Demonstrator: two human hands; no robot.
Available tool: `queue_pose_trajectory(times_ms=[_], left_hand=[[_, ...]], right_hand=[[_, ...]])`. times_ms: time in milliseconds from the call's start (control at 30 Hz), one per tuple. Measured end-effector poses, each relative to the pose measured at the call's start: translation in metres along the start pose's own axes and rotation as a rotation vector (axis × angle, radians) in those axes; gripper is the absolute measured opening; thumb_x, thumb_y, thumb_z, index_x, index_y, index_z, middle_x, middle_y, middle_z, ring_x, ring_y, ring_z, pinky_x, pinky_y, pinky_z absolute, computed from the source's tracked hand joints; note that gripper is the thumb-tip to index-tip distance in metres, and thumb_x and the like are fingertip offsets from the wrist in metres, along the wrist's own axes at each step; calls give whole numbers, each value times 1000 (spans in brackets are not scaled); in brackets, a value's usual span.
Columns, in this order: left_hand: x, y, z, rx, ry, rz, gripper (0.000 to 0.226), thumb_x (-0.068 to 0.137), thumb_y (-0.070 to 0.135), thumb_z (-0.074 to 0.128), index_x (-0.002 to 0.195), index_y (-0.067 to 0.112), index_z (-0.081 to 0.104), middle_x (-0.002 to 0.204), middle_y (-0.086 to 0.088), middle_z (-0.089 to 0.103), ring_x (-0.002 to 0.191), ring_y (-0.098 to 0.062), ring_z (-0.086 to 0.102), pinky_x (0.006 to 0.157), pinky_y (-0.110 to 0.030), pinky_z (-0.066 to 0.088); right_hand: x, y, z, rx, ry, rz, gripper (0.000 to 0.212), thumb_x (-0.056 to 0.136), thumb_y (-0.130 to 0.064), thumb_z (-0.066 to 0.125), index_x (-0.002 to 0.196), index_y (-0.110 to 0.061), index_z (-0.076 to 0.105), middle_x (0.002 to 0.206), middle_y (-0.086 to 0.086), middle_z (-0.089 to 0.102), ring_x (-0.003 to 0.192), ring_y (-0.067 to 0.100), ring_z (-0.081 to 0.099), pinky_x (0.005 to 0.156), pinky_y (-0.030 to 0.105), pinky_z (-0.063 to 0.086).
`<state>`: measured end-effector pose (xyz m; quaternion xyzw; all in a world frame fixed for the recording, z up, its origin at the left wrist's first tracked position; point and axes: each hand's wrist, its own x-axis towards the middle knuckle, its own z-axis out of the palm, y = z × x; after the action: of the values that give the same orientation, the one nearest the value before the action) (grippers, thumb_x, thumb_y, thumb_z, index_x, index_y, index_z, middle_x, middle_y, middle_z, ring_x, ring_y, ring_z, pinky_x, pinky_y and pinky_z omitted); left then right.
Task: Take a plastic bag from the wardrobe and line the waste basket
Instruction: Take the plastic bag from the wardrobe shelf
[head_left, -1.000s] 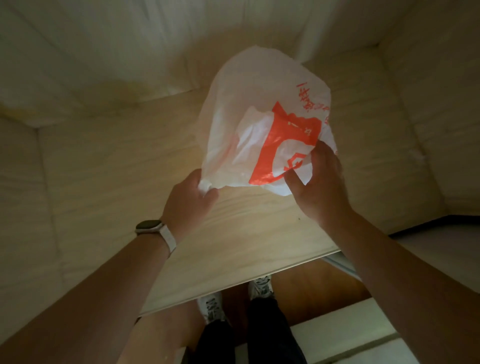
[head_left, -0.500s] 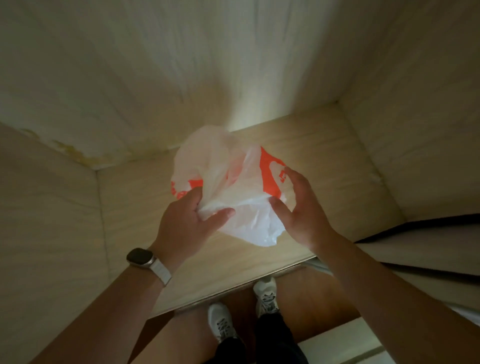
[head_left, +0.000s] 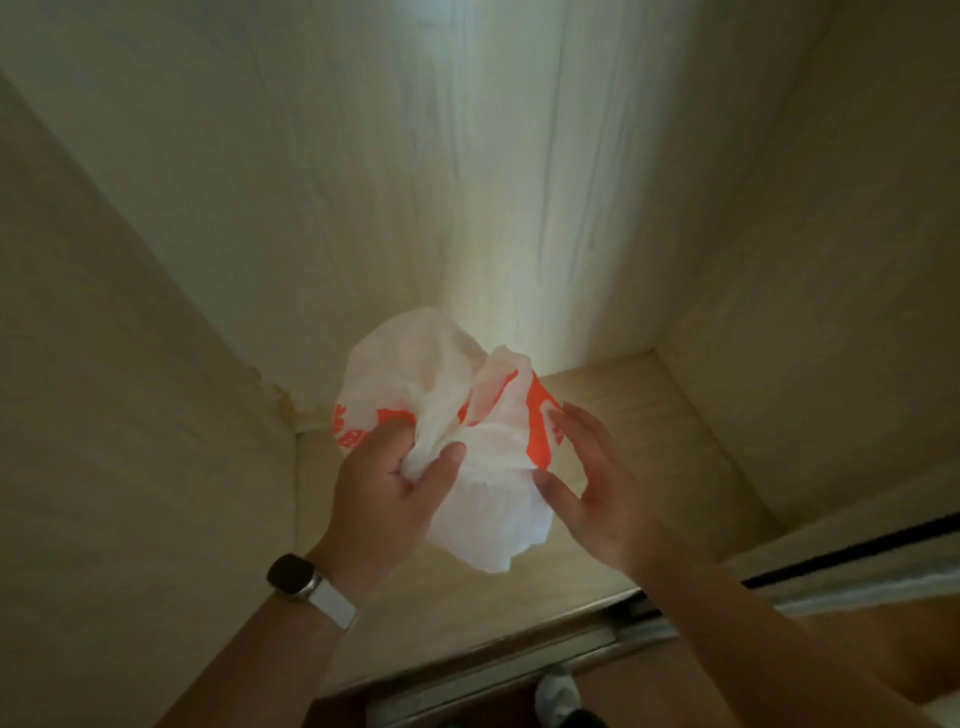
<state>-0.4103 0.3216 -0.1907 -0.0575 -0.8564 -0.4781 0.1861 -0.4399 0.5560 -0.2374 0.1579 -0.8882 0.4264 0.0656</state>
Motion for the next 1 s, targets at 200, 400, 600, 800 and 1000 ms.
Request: queue_pose_trajectory(times_ms=[200, 400, 600, 800, 1000], left_hand=[[-9, 30, -26, 223, 160, 152, 39, 84, 37, 62, 63, 5, 56, 86, 2, 52, 77, -17, 55, 68, -30, 46], [-17, 52, -26, 247, 276, 24, 36, 82, 35, 59, 72, 2, 67, 117, 7, 58, 107, -4, 57, 90, -18, 43], [-44, 89, -12, 300, 481, -162, 35, 81, 43, 55, 94, 15, 73, 107, 13, 67, 100, -8, 63, 86, -30, 50], [-101, 135, 6, 327, 657, -334, 20, 84, 44, 57, 100, 37, 68, 96, 22, 70, 91, -3, 66, 78, -32, 56], [-167, 168, 15, 428, 910, -508, 31, 83, 18, 74, 83, 45, 59, 77, 22, 67, 79, 3, 63, 62, -6, 45]], right_hand=[[5, -38, -4, 24, -102, -145, 79, 86, -71, 49, 149, -24, 34, 153, -12, 33, 143, 5, 26, 115, 39, 33], [28, -58, 0, 84, -274, -256, 100, 73, -86, 45, 148, -22, 31, 151, -14, 22, 143, 4, 16, 117, 25, 17], [28, -60, -5, 155, -468, -347, 96, 72, -83, 48, 148, -28, 30, 152, -19, 17, 138, -9, 11, 113, 15, 16], [-1, -70, -16, 221, -653, -477, 75, 77, -73, 45, 141, -36, 35, 140, -23, 33, 127, 1, 35, 109, 36, 40], [-41, -88, -5, 321, -859, -636, 55, 79, -67, 50, 127, -44, 39, 119, -40, 38, 116, -11, 41, 96, 15, 41]])
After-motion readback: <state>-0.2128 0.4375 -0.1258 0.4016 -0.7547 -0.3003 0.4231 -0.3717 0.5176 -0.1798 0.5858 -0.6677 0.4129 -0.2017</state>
